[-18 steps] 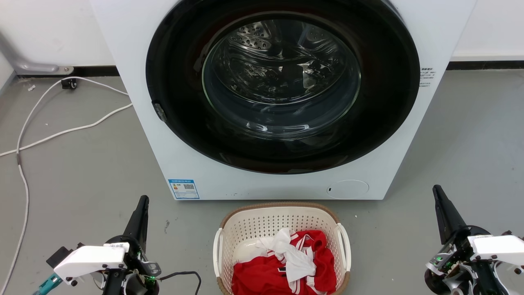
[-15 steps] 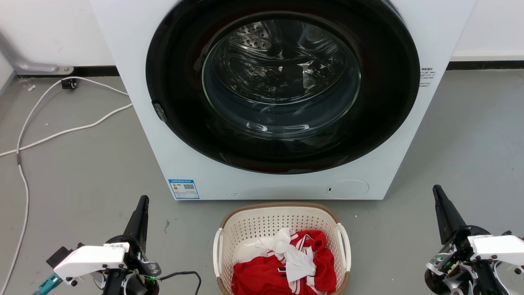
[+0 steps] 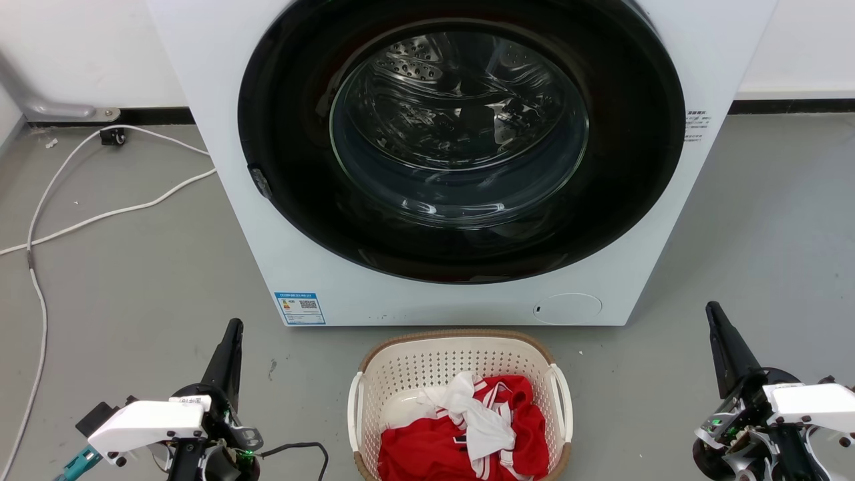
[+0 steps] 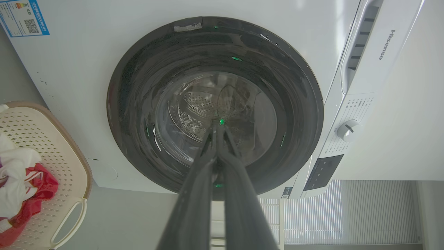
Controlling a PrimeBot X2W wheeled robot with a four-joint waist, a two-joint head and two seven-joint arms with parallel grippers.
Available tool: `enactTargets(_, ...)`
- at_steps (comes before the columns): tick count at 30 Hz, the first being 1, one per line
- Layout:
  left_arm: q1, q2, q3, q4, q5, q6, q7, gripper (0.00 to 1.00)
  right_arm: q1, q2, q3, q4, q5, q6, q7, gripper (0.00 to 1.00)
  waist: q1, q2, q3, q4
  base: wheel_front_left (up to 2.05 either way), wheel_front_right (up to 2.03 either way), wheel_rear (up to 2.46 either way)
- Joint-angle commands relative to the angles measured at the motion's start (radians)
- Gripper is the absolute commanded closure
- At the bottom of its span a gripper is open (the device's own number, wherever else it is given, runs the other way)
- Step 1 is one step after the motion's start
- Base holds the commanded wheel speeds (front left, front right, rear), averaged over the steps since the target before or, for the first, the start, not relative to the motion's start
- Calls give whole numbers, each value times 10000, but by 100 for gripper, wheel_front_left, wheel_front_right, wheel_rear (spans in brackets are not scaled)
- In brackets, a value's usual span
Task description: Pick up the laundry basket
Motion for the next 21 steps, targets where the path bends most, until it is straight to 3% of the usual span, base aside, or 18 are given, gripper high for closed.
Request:
enactTargets(1,-95,-4,35,12,46,-29,3,100,-112,40,-18,9,-57,4,27,100,0,0,0,0,0,0,0)
enactTargets(8,-95,-8,39,12,48,-29,10,100,-113,43,-23,10,-64,4,33,100,0,0,0,0,0,0,0)
enactTargets(9,14,-8,-3,29,6,2,-3,0,15,6,-4,21,-6,2,4,0,0,0,0,0,0,0,0)
enactTargets(21,39,-31,-472,43,231,-1,-536,0,249,22,98,-318,-156,0,-501,0,0,0,18,6,0,0,0)
